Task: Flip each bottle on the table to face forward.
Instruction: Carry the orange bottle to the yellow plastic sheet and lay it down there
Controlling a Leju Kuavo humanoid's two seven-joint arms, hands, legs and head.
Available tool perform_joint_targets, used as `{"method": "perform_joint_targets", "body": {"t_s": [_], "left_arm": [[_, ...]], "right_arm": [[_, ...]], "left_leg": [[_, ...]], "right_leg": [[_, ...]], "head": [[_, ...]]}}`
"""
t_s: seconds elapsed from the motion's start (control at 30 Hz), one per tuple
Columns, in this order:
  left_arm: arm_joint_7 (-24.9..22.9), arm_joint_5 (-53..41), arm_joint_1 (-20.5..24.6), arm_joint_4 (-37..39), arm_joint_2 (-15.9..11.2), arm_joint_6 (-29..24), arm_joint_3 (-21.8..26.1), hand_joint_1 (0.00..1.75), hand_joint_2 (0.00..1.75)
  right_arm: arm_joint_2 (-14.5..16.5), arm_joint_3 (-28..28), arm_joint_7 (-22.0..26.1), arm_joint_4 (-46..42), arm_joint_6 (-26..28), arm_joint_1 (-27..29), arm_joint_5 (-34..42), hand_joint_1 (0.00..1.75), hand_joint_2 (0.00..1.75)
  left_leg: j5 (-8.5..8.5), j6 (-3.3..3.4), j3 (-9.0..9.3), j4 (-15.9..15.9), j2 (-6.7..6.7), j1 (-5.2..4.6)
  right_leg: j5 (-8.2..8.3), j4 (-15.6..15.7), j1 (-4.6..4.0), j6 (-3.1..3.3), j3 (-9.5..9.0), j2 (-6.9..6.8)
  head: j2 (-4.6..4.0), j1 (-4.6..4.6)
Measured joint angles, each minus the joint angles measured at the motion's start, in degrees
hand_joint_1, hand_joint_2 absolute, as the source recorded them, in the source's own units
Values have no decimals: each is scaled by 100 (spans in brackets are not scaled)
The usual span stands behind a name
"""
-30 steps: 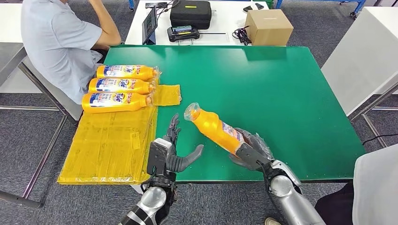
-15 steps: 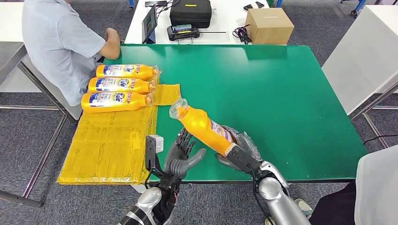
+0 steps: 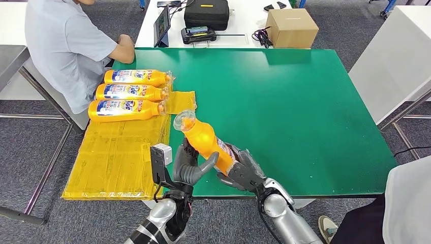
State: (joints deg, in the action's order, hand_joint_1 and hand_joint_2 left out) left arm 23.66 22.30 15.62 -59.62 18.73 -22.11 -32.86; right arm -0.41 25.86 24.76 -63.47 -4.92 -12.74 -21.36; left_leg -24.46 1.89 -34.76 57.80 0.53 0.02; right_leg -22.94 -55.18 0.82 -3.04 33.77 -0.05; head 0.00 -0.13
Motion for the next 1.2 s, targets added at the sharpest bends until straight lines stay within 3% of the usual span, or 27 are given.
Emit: {"method": "perform_joint_targets", "body": {"t_s": [0.23, 0.4, 0.53, 0.7, 0.77, 0.8, 0.83, 0.9, 0.93, 1.2], "left_arm": [[-429, 495, 227, 78, 24, 657, -4, 0, 175], [-387, 683, 306, 159, 31, 743, 33, 6, 175], [-413, 758, 320, 191, 31, 803, 96, 147, 175], [-365, 745, 341, 258, 33, 785, 137, 157, 175], [-261, 639, 347, 278, 40, 651, 139, 104, 175], [-174, 529, 348, 285, 49, 527, 134, 90, 175], [-60, 380, 349, 290, 61, 377, 125, 96, 175], [200, -17, 354, 298, 83, 20, 86, 153, 175], [329, -221, 360, 305, 90, -154, 56, 171, 175], [781, -855, 445, 437, 100, -667, -52, 175, 175]], "right_arm": [[67, 167, 118, 179, -204, -191, 271, 175, 175], [80, 251, 124, 252, -240, -332, 338, 175, 175], [51, 258, 125, 281, -240, -336, 387, 175, 175], [20, 256, 125, 286, -240, -334, 448, 175, 175], [15, 256, 125, 286, -249, -333, 476, 175, 175], [15, 255, 125, 286, -266, -333, 505, 175, 175], [15, 255, 131, 286, -298, -333, 550, 175, 175], [12, 253, 153, 283, -390, -334, 659, 175, 175], [10, 252, 166, 279, -433, -334, 709, 175, 175], [-13, 251, 188, 234, -575, -359, 852, 175, 175]], "left_leg": [[0, 0, -3, 0, -2, -1], [0, 0, -3, 0, -1, 0], [0, 0, -6, 0, -1, 0], [0, 0, -8, 0, -1, -1], [0, 0, -8, 0, -1, -1], [0, 0, -8, 1, -1, -1], [0, 0, -8, 1, -1, -1], [0, 0, -8, 1, -1, -1], [0, 0, -8, 1, -2, -1], [0, 0, -9, 1, -2, -1]], "right_leg": [[0, 0, 0, 0, 2, 1], [0, 0, 0, 0, 3, 0], [0, 0, 0, 0, 6, 1], [0, 0, 1, 0, 8, 1], [0, 0, 0, 0, 8, 1], [0, 0, 0, 0, 9, 1], [0, 0, 0, 0, 9, 1], [0, 0, 0, 0, 9, 1], [0, 0, 0, 0, 10, 1], [0, 0, 0, 0, 9, 1]], "head": [[0, -1], [0, 0], [0, 0], [0, -1], [0, -1], [0, -1], [0, -1], [0, -1], [0, -1], [0, -1]]}}
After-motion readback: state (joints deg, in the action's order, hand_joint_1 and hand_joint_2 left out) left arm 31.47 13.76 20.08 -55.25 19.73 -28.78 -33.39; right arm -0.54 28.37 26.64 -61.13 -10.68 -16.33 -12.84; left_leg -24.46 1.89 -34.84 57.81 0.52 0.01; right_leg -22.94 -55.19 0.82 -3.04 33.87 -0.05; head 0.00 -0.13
